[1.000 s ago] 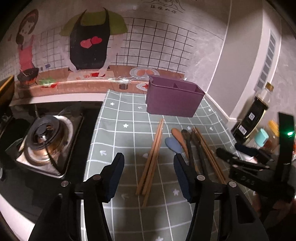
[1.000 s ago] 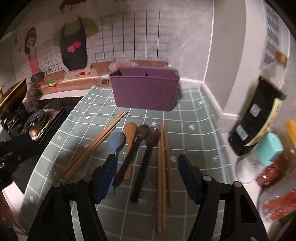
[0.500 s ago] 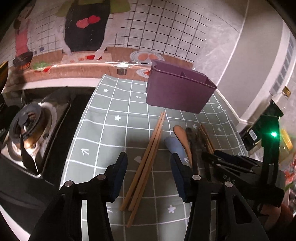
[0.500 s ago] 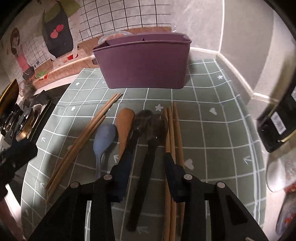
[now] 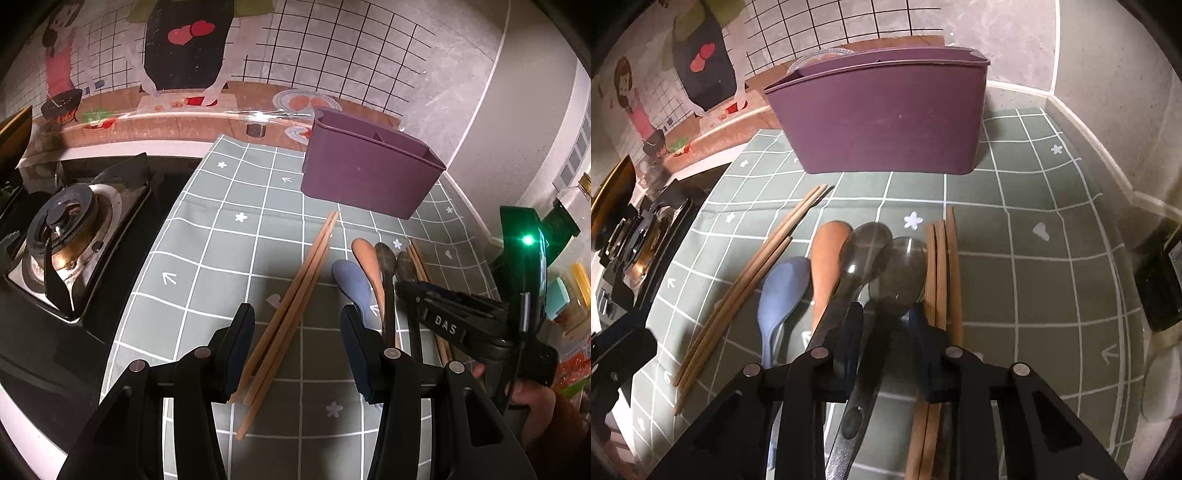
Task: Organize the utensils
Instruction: 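Lower the right gripper onto a black-handled spoon and close it, then grasp the blue spoon with the left gripper while the right gripper lifts its spoon, then carry both spoons over the purple holder and open both grippers to drop them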
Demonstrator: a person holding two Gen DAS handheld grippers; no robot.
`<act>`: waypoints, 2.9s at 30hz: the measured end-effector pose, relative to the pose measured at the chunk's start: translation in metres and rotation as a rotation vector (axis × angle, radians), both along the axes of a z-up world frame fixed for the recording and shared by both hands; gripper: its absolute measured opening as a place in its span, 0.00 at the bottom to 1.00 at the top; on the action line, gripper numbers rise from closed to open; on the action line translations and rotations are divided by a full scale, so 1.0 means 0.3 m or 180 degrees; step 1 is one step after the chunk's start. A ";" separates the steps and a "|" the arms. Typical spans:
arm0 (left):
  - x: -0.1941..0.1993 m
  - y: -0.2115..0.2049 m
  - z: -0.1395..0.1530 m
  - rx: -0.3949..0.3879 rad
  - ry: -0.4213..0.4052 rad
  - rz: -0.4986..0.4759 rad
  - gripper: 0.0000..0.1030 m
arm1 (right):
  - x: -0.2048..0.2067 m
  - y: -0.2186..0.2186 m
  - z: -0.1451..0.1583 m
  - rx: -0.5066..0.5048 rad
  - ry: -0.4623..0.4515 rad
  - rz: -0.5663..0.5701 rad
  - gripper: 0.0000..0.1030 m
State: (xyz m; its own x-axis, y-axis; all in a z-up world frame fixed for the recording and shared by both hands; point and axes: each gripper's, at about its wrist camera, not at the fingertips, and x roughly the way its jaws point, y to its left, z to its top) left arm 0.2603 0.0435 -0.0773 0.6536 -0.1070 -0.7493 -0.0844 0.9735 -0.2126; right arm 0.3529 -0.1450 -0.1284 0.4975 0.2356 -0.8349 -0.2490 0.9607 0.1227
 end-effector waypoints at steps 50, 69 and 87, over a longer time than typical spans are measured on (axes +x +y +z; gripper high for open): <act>0.374 -0.193 -0.159 0.0056 0.0722 -0.0380 0.33 | -0.171 -0.159 0.321 -0.0019 -0.0995 -0.0226 0.29; 0.123 -0.053 0.210 -0.0193 -0.0669 -0.0532 0.32 | -0.188 -0.119 0.409 -0.0032 -0.1080 -0.0162 0.29; 0.445 0.000 0.810 -0.0185 -0.1627 -0.0665 0.32 | 0.048 -0.052 1.037 -0.0222 -0.2310 -0.0205 0.29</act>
